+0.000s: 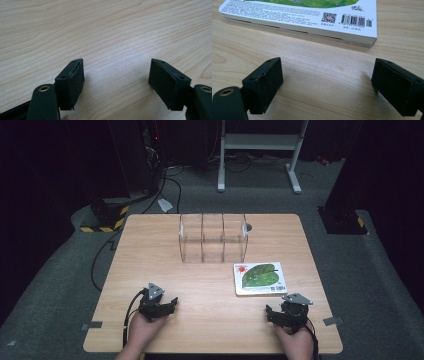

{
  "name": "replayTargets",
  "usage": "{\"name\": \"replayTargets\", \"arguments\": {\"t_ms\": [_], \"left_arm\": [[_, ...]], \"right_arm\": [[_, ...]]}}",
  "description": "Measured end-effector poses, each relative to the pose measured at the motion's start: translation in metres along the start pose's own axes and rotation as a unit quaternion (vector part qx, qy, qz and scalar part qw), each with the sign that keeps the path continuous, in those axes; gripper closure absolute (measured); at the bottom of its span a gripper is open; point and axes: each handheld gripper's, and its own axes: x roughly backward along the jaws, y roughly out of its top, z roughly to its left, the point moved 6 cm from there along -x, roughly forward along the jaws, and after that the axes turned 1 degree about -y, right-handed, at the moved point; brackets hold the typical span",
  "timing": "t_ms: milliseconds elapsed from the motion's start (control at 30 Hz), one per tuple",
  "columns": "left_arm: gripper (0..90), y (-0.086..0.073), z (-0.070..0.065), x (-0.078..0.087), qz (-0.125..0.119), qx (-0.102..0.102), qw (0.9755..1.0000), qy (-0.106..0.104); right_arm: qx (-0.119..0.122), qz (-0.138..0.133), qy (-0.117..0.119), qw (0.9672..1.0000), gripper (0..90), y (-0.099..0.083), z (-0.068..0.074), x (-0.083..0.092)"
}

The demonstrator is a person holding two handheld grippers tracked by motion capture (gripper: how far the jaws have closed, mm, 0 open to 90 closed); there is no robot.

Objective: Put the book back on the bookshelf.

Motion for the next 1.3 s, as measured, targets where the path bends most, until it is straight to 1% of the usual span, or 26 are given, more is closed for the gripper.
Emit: {"name": "replayTargets", "arguments": {"t_ms": [133,333,433,533,567,633,733,767,867,933,1000,1067,1100,1133,1167,1200,1233,1267,1300], "left_arm": [[28.7,0.0,0.0,0.0,0.0,0.0,1.0,0.0],[28.7,0.0,0.0,0.0,0.0,0.0,1.0,0.0],[28.9,0.0,0.0,0.0,-0.001,0.002,1.0,0.001],[29.9,-0.001,-0.001,0.001,-0.001,0.0,1.0,0.001],[30.3,-0.001,-0.002,0.002,0.001,-0.001,1.0,0.002],[31.9,-0.001,-0.002,0.002,-0.001,-0.002,1.0,0.002],[33.9,-0.001,-0.002,0.002,-0.001,-0.004,1.0,-0.003],[33.9,-0.001,-0.002,0.002,-0.002,-0.004,1.0,-0.003],[33.9,-0.001,-0.002,0.002,-0.001,-0.004,1.0,-0.003],[33.7,-0.001,-0.002,0.002,-0.001,-0.005,1.0,-0.001],[30.9,-0.001,-0.001,0.001,-0.001,0.0,1.0,-0.002],[30.3,0.0,-0.001,0.001,-0.001,0.0,1.0,-0.003],[30.2,0.0,-0.001,0.001,-0.001,0.0,1.0,-0.003],[30.1,0.0,-0.001,0.001,0.0,-0.001,1.0,-0.003],[29.9,0.0,-0.001,0.0,0.0,0.0,1.0,-0.003],[29.6,0.0,0.0,0.0,0.0,0.0,1.0,-0.002],[29.3,0.0,0.0,0.0,0.0,0.001,1.0,-0.002],[29.1,0.0,0.0,0.0,0.0,0.0,1.0,-0.001],[29.0,0.0,0.0,0.0,0.0,0.0,1.0,-0.001]], "right_arm": [[-0.003,0.0,-0.001,1.0,9.8,0.0,0.001,0.0],[0.004,0.0,0.004,1.0,9.2,-0.001,0.001,0.001],[0.002,0.001,0.003,1.0,9.2,-0.001,0.001,0.001],[0.007,0.006,0.002,1.0,9.1,-0.001,0.001,0.003],[0.001,0.007,0.005,1.0,9.1,-0.002,0.002,0.003],[-0.004,0.0,0.012,0.9999,9.6,-0.001,0.002,0.007],[-0.006,-0.01,0.017,0.9998,9.8,0.003,0.004,0.011],[-0.003,-0.011,0.016,0.9998,10.2,0.005,0.005,0.013],[-0.011,-0.022,0.029,0.9993,11.5,0.013,0.006,0.017],[-0.015,-0.027,0.029,0.9991,12.3,0.02,0.005,0.017],[-0.01,-0.025,0.025,0.9993,13.9,0.026,0.002,0.016],[-0.004,-0.026,0.016,0.9995,14.2,0.037,-0.004,0.011],[-0.009,-0.023,0.013,0.9996,14.0,0.042,-0.007,0.008],[-0.01,-0.021,0.015,0.9996,13.7,0.045,-0.01,0.005],[-0.022,-0.013,0.02,0.9995,13.7,0.049,-0.013,0.001],[-0.031,-0.008,0.02,0.9993,13.9,0.054,-0.018,-0.006],[-0.036,-0.005,0.019,0.9992,13.8,0.058,-0.021,-0.011],[-0.037,-0.001,0.016,0.9992,13.7,0.06,-0.024,-0.015],[-0.038,0.003,0.007,0.9992,13.8,0.065,-0.028,-0.022]]}}
